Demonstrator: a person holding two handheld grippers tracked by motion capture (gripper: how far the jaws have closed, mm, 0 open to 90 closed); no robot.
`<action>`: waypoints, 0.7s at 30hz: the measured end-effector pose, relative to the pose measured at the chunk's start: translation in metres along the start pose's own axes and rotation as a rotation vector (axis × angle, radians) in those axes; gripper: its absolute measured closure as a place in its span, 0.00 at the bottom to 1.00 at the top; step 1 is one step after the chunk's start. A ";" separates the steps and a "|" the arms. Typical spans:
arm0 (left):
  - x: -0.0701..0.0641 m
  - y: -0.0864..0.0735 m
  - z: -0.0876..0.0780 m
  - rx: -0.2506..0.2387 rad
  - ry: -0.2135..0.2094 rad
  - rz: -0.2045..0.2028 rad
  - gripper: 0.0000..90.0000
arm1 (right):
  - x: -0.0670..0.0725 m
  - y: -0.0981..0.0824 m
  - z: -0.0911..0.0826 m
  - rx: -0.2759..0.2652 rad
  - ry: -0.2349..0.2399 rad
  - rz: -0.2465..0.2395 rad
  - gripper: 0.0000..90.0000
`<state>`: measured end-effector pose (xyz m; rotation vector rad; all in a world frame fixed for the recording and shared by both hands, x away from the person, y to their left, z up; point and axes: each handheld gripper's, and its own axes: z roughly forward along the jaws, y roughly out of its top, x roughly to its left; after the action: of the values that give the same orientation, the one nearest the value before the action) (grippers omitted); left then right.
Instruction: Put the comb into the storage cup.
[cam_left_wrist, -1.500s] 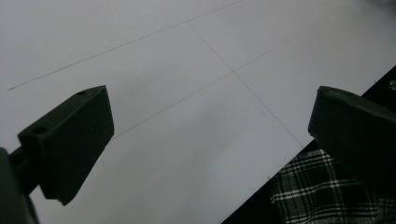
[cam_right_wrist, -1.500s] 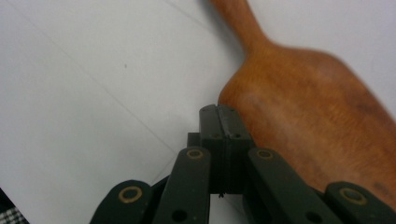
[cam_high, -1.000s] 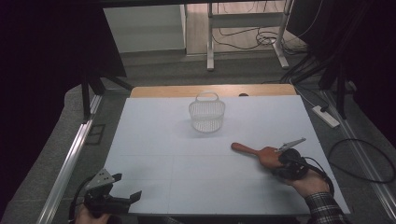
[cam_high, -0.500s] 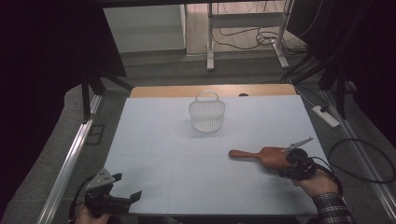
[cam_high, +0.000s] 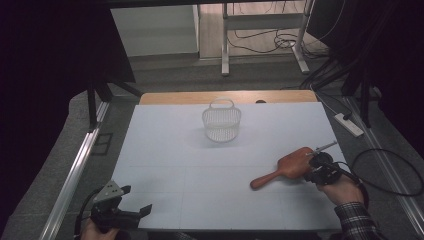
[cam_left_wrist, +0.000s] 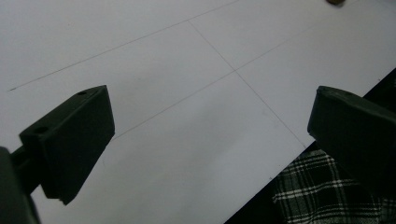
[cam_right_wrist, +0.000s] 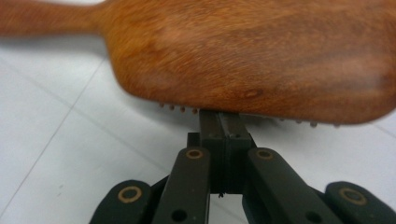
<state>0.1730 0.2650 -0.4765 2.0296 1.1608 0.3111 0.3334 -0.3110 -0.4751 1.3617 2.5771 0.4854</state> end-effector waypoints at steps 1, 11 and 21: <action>0.000 0.000 0.000 0.000 0.000 0.000 0.02 | -0.001 0.001 0.001 0.001 -0.003 0.005 1.00; 0.000 0.001 0.001 0.002 0.000 0.003 0.02 | -0.018 0.014 0.011 0.004 -0.048 0.043 1.00; 0.000 0.001 0.001 0.001 -0.002 -0.002 0.02 | -0.023 0.032 0.025 0.016 -0.090 0.045 1.00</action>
<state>0.1748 0.2643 -0.4767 2.0292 1.1622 0.3070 0.3790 -0.3079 -0.4861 1.4164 2.4890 0.4015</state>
